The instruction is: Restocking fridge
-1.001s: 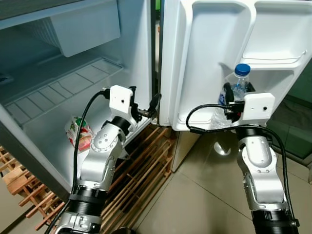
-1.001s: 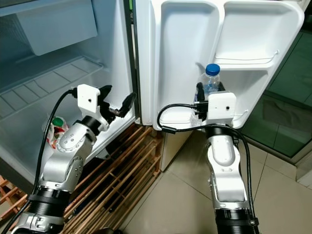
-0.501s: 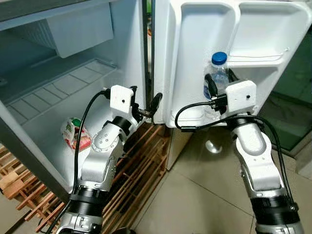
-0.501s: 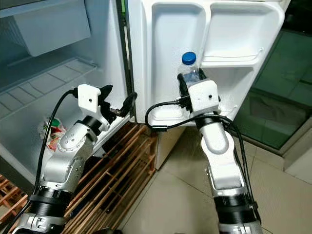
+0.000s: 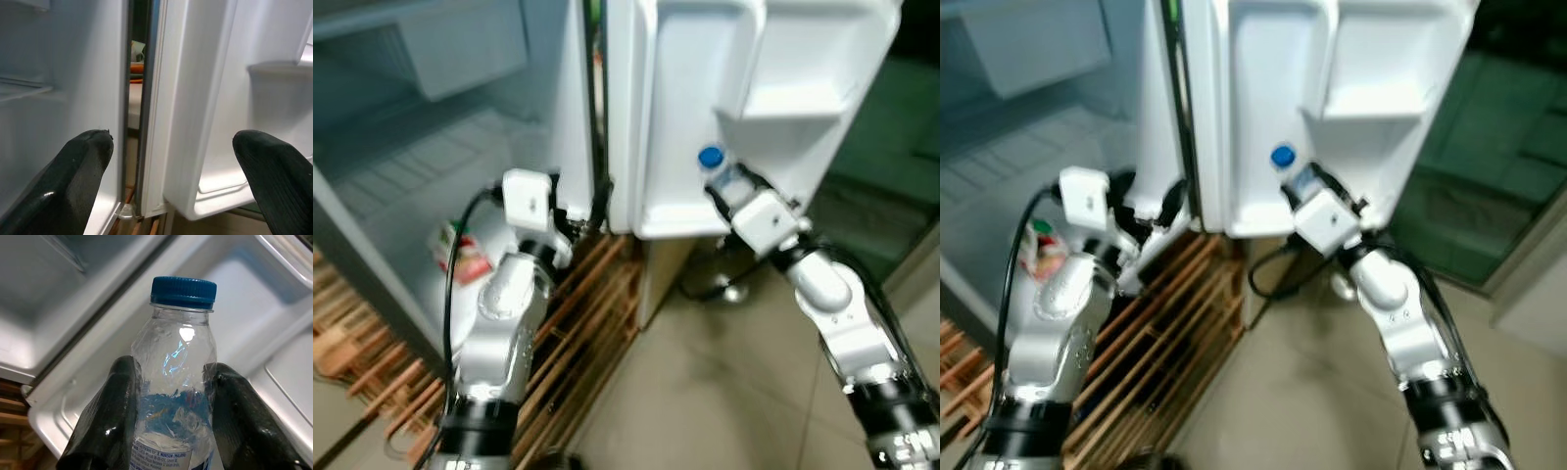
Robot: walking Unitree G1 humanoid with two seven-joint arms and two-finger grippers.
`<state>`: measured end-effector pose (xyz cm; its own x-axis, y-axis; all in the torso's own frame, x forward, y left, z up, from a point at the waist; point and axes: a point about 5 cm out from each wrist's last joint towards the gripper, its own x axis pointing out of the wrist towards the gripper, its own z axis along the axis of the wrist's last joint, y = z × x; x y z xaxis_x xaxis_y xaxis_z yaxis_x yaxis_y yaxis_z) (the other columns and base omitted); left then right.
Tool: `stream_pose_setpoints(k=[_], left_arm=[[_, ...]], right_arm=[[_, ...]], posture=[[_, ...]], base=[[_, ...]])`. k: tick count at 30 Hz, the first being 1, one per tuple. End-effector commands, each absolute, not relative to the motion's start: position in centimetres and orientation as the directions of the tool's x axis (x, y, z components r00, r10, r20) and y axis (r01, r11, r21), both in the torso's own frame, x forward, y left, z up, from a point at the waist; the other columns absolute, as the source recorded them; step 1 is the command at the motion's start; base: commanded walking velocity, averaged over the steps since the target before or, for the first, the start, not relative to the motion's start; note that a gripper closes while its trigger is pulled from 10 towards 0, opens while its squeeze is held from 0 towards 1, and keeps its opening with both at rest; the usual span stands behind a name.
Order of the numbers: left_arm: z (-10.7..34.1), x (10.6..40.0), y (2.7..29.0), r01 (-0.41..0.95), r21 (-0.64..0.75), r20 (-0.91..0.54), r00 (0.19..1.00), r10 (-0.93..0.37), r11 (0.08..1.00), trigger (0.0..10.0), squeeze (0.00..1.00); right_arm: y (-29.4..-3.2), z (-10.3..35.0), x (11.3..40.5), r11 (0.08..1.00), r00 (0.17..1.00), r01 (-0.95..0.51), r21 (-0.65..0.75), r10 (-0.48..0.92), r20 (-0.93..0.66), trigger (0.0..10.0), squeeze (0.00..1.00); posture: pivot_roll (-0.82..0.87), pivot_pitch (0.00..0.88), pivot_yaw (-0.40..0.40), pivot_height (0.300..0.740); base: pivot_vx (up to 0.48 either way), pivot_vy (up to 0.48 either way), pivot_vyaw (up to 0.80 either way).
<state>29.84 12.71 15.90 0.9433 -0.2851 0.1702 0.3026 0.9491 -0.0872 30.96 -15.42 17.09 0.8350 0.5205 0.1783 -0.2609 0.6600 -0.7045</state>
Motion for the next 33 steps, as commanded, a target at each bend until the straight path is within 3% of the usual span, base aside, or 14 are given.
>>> stream_pose_setpoints(k=[1,2,3,4,7,12,13,16,22,26,33], left_arm=[[17.1,29.8,12.6,0.314,-0.046,0.204,0.932,-0.299,0.948,10.0,0.00],[17.1,29.8,12.6,0.317,-0.042,0.206,0.931,-0.302,0.948,10.0,0.00],[17.2,29.8,12.4,0.327,-0.022,0.205,0.926,-0.315,0.945,10.0,0.00],[17.3,29.7,12.1,0.345,-0.006,0.204,0.919,-0.337,0.939,10.0,0.00],[17.6,29.2,12.2,0.373,0.047,0.188,0.908,-0.375,0.927,10.0,0.00],[18.1,27.2,14.0,0.353,0.029,0.156,0.923,-0.353,0.935,10.0,0.00],[18.8,26.3,15.3,0.254,0.003,0.141,0.957,-0.252,0.967,10.0,0.00],[19.6,26.2,16.3,0.109,-0.063,0.130,0.987,-0.100,0.992,10.0,0.00],[20.8,26.4,15.8,0.131,-0.041,0.169,0.978,-0.123,0.990,10.0,0.00],[21.4,26.2,15.3,0.174,-0.071,0.187,0.970,-0.158,0.982,10.0,0.00],[22.2,26.8,14.8,0.186,-0.077,0.261,0.952,-0.160,0.980,10.0,0.00]], right_arm=[[-14.7,19.2,31.3,0.666,0.799,-0.228,-0.710,0.545,0.254,10.0,0.00],[-14.6,19.2,31.3,0.672,0.798,-0.225,-0.706,0.542,0.262,10.0,0.00],[-14.9,19.7,31.5,0.736,0.819,-0.214,-0.642,0.494,0.293,10.0,0.00],[-15.6,20.2,31.6,0.836,0.854,-0.188,-0.515,0.398,0.334,10.0,0.00],[-17.0,20.1,30.7,0.977,0.916,-0.103,-0.187,0.167,0.366,10.0,0.00],[-17.1,19.5,26.5,0.998,0.921,-0.017,-0.059,0.039,0.387,10.0,0.00],[-17.4,19.1,24.1,0.999,0.922,0.046,0.011,-0.047,0.384,10.0,0.00],[-18.2,18.8,22.1,0.986,0.922,0.127,0.107,-0.157,0.353,10.0,0.00],[-18.7,19.1,20.7,0.977,0.945,0.152,0.148,-0.188,0.266,10.0,0.00],[-18.2,19.7,21.5,0.987,0.952,0.108,0.120,-0.138,0.274,10.0,0.00],[-17.3,20.8,23.2,0.999,0.949,0.025,0.039,-0.036,0.314,10.0,0.00]], posture=[[-0.05,0.003,-0.006,0.740],[-0.05,0.002,-0.007,0.740],[-0.05,0.000,-0.008,0.740],[-0.05,0.000,-0.008,0.740],[-0.07,0.000,0.012,0.740],[-0.10,0.000,0.033,0.740],[-0.11,0.000,0.040,0.740],[-0.13,0.000,0.045,0.740],[-0.15,0.000,0.026,0.740],[-0.14,0.000,0.014,0.740],[-0.13,0.000,0.005,0.740]], base=[[0.000,0.000,0.00],[0.000,0.000,0.00],[0.000,0.000,0.00],[0.000,0.000,0.00],[0.000,0.000,0.00],[0.000,0.000,0.00],[0.000,0.000,0.00],[0.000,0.000,0.00],[0.000,0.000,0.00],[0.000,0.000,0.00],[0.463,0.000,0.00]])
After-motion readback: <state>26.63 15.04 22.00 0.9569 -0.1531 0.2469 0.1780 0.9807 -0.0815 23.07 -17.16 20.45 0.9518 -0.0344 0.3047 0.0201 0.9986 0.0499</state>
